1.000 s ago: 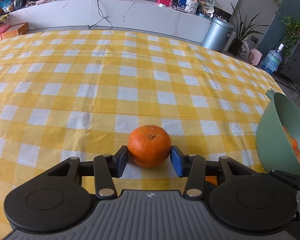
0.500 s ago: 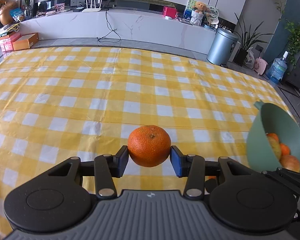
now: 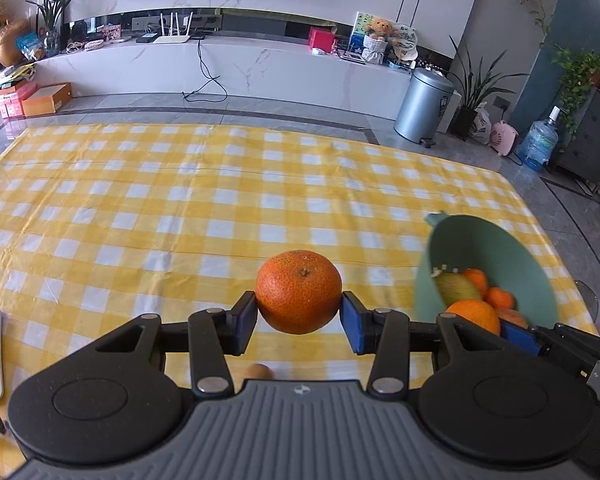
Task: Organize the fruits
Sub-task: 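Lift both held oranges toward the green colander, then lower both oranges into the green colander and open both grippers, then move both open grippers away from the colander to the small brown fruits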
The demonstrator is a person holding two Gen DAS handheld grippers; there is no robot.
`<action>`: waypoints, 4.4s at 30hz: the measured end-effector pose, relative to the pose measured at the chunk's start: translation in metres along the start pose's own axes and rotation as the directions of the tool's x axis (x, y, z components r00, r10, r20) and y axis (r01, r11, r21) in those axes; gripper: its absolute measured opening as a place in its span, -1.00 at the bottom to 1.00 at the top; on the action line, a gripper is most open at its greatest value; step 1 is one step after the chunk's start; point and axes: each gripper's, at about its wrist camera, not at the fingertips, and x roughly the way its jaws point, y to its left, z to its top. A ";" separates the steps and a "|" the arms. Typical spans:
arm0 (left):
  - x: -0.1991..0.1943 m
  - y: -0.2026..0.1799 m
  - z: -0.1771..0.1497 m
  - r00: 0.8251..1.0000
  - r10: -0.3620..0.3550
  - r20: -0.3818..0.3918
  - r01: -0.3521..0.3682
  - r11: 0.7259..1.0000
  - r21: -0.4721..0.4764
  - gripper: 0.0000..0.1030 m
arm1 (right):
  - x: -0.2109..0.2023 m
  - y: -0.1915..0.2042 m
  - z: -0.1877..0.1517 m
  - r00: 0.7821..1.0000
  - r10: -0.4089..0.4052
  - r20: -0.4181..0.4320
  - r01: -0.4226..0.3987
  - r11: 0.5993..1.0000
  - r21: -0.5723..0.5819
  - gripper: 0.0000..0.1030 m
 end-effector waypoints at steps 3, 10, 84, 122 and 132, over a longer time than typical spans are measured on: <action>-0.008 -0.020 0.000 1.000 -0.021 0.004 0.021 0.999 0.027 -0.01 | -0.016 -0.017 0.004 1.000 -0.024 0.020 0.023 1.000 0.016 -0.23; -0.017 -0.066 0.000 0.998 -0.059 0.002 0.058 0.993 0.107 -0.01 | -0.043 -0.058 0.006 0.994 -0.107 0.038 0.106 0.994 0.034 -0.23; 0.024 -0.134 -0.003 1.000 -0.010 -0.022 0.015 0.962 0.274 0.39 | -0.011 -0.120 -0.009 0.978 -0.207 0.030 0.198 0.962 0.186 0.33; -0.041 0.025 -0.016 0.987 0.098 -0.129 -0.086 0.992 0.091 0.44 | -0.015 0.015 -0.021 0.989 0.125 -0.084 -0.114 0.986 0.122 0.13; -0.010 0.071 -0.022 0.970 0.056 -0.235 -0.066 0.997 -0.037 0.25 | 0.020 0.051 -0.022 0.966 0.198 -0.167 -0.186 0.979 0.086 -0.23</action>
